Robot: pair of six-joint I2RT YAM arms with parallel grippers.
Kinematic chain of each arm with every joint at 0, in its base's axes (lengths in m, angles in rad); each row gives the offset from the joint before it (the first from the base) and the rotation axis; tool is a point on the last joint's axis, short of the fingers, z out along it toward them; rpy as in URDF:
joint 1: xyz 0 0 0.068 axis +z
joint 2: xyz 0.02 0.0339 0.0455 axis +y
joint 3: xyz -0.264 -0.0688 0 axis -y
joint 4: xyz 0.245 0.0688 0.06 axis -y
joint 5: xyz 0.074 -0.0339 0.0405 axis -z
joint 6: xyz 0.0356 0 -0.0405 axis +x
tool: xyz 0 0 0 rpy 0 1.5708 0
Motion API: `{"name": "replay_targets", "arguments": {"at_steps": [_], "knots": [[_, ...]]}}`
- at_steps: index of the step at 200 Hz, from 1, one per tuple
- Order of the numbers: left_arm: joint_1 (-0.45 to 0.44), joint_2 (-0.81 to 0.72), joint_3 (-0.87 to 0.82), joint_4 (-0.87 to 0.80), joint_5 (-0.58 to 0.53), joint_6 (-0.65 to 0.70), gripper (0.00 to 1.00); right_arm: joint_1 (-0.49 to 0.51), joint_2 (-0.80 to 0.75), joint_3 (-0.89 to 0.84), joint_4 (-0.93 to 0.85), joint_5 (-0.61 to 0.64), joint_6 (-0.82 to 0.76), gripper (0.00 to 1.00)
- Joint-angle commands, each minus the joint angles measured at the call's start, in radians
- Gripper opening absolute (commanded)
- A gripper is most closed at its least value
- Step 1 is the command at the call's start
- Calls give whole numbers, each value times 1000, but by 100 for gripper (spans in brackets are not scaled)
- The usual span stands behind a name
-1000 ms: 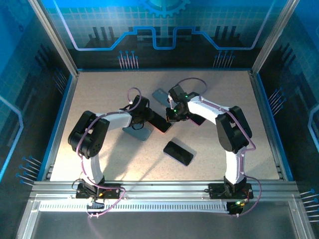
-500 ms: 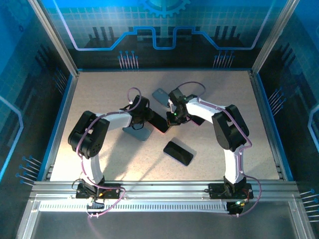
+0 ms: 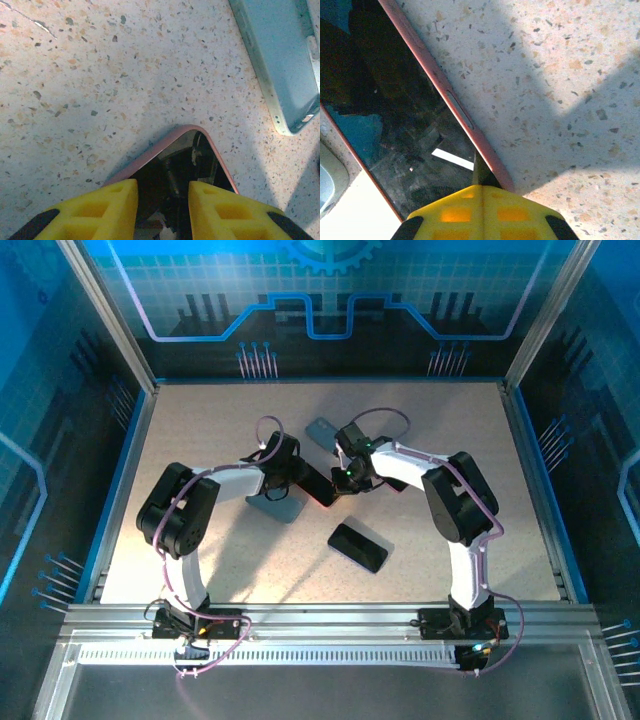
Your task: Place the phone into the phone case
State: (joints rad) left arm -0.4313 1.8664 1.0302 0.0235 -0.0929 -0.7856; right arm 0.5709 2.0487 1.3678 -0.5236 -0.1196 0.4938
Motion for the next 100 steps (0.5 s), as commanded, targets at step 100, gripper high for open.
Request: {"name": "replay_targets", "arguments": {"at_steps": [100], "knots": [[-4, -91, 76, -175, 8, 59, 33, -25, -51, -64, 21, -252, 16, 0]]}}
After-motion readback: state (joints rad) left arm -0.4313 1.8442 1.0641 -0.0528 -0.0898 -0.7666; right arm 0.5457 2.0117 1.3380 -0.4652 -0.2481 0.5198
